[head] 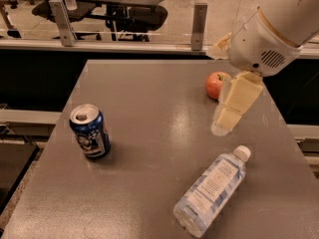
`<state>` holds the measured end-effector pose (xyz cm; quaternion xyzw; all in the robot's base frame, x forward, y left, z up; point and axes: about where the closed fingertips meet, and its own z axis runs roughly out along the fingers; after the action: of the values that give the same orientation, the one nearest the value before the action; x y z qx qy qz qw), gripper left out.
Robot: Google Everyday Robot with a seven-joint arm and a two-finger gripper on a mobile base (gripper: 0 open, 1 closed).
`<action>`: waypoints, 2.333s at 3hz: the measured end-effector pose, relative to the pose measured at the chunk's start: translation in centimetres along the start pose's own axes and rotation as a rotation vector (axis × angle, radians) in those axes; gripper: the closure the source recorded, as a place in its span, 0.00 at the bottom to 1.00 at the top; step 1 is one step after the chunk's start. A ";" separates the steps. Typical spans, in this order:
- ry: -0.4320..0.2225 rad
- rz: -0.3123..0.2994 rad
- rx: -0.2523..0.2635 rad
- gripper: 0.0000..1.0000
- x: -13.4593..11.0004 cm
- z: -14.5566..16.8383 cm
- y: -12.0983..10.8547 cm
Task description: Pick pepsi can
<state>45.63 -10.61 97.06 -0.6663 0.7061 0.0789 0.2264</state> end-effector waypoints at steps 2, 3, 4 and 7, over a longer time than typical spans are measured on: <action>-0.169 -0.130 -0.047 0.00 -10.2 5.8 1.7; -0.181 -0.137 -0.042 0.00 -13.3 8.4 2.2; -0.180 -0.109 -0.045 0.00 -15.2 11.4 2.7; -0.222 -0.057 -0.125 0.06 -18.8 16.2 4.6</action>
Offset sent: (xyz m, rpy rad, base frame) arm -0.0015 0.1713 -0.0217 0.1898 -0.0416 0.2266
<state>44.75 13.57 89.88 -0.6860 0.6512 0.1896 0.2636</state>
